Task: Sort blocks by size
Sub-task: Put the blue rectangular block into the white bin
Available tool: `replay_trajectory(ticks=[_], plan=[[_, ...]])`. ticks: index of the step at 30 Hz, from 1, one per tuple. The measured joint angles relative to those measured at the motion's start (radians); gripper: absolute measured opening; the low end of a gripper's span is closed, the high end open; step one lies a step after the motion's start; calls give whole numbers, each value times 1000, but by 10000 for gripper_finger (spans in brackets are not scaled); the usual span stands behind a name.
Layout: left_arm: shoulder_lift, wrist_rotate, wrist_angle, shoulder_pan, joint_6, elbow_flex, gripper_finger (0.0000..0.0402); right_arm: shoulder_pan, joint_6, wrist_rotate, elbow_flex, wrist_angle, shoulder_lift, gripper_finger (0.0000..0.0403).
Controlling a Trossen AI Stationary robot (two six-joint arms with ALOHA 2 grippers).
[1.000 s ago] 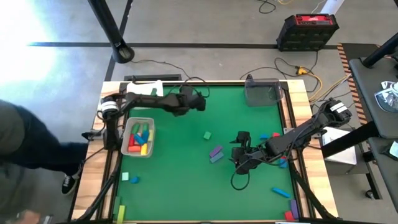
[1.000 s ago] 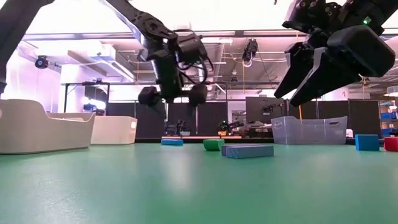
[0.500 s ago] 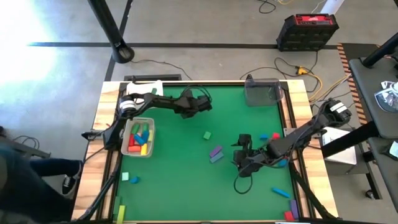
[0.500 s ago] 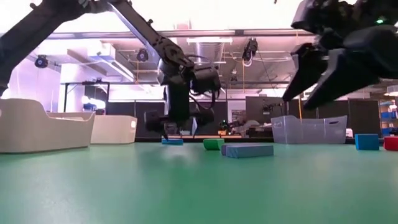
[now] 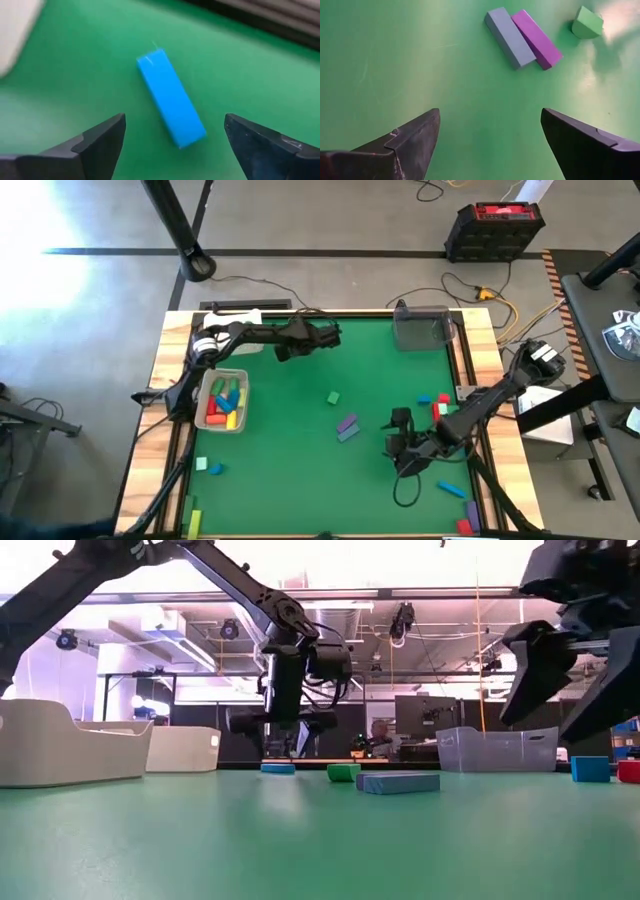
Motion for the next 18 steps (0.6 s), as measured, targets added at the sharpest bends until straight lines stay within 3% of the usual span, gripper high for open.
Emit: replay_trajectory(ticks=[6,18], plan=[[0,255,-14,113,82,48,322,24,33,2,0,7,0,330],[10,612,-75,295,232,84,303,63,48,3,-11,7,0,315]])
